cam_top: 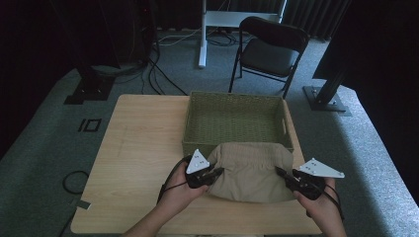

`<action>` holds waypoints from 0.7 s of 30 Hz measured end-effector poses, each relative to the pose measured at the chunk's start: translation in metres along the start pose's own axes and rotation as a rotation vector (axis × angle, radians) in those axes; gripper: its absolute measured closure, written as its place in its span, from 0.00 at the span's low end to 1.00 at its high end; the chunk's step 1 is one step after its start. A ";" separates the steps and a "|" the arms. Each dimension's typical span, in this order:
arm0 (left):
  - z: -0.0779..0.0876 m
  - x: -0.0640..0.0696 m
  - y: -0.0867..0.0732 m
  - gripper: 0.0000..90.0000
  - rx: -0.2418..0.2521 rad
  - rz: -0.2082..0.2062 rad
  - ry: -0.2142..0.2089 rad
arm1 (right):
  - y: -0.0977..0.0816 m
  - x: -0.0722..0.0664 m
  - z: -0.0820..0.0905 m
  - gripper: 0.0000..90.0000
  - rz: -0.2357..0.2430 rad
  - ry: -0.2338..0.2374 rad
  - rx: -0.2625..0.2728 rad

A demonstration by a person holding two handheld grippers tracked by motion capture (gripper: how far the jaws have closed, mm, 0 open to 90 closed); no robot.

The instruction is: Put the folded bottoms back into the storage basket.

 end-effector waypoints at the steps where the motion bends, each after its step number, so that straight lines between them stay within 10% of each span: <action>1: 0.001 -0.002 0.003 0.89 0.007 0.001 0.005 | 0.003 0.000 0.000 0.88 0.001 0.004 0.007; 21: 0.013 -0.040 0.067 0.89 0.101 -0.039 0.057 | 0.076 0.019 -0.016 0.89 0.012 0.020 0.102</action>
Point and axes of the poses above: each handheld gripper's, and its own axes: z roughly backward along the jaws, y roughly out of its top, x roughly to its right, the point moved 4 cm from there along -z, roughly forward along the jaws, and after that the axes turned 1 degree about -x, right-handed, at the moved point
